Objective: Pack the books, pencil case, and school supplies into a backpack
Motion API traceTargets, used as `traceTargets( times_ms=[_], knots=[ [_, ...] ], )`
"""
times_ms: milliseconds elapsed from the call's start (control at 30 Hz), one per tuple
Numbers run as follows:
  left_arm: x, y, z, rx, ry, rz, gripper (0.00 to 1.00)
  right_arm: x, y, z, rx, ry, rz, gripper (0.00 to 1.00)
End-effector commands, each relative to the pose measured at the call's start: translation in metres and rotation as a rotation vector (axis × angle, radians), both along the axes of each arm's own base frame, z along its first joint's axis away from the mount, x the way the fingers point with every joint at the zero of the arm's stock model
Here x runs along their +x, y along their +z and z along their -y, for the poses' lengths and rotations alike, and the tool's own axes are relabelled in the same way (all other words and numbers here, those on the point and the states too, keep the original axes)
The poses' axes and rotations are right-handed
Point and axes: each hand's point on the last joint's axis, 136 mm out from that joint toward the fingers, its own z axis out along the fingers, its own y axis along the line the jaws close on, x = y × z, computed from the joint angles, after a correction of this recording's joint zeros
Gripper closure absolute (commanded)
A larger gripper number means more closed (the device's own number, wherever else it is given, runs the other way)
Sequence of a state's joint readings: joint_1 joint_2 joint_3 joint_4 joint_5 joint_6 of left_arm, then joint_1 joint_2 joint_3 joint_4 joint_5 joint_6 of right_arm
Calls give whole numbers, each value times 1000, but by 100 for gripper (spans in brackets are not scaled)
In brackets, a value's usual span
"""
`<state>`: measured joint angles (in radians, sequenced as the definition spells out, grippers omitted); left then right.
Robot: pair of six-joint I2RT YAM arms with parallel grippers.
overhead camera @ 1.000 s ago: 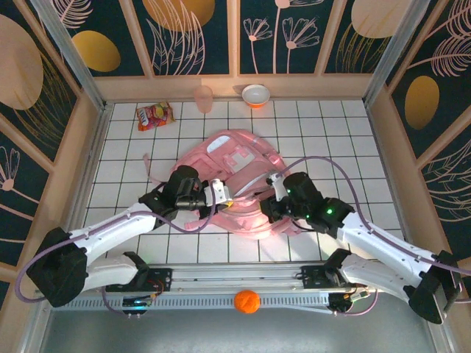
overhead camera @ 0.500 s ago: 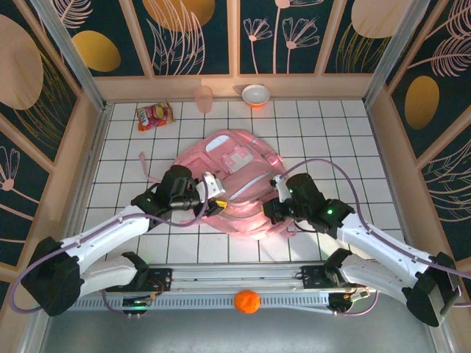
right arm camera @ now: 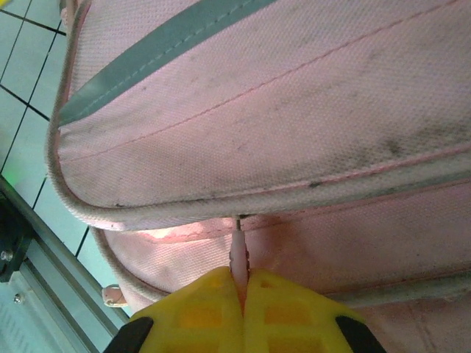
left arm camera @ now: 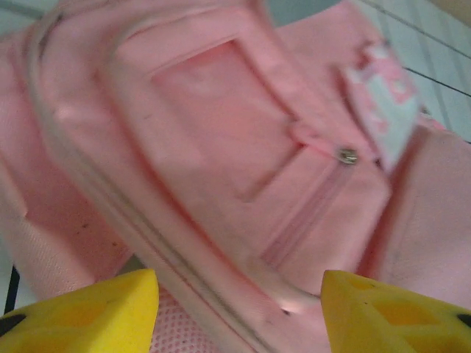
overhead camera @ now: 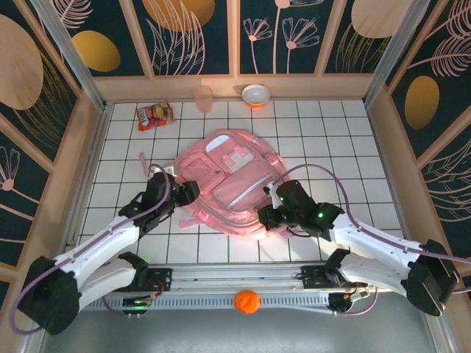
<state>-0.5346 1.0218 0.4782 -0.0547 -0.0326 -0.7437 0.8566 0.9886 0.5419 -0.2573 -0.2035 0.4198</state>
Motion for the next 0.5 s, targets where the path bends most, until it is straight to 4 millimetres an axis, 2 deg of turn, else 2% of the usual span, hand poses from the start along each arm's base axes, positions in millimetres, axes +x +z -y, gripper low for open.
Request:
traceTargets(
  times_ms=[0, 133, 300, 400, 467],
  knots=[
    [7, -14, 1, -91, 113, -86, 40, -5, 10, -14, 67, 21, 15, 100],
    [33, -17, 5, -67, 127, -70, 41, -13, 9, -23, 55, 42, 43, 100],
    [73, -7, 11, -18, 97, -26, 37, -16, 8, -44, 64, 80, 58, 100],
    [92, 4, 18, 29, 49, 1, 32, -14, 7, -53, 47, 90, 65, 100],
    [99, 19, 25, 69, -17, 43, 31, -10, 5, -56, 36, 84, 71, 100]
  ],
)
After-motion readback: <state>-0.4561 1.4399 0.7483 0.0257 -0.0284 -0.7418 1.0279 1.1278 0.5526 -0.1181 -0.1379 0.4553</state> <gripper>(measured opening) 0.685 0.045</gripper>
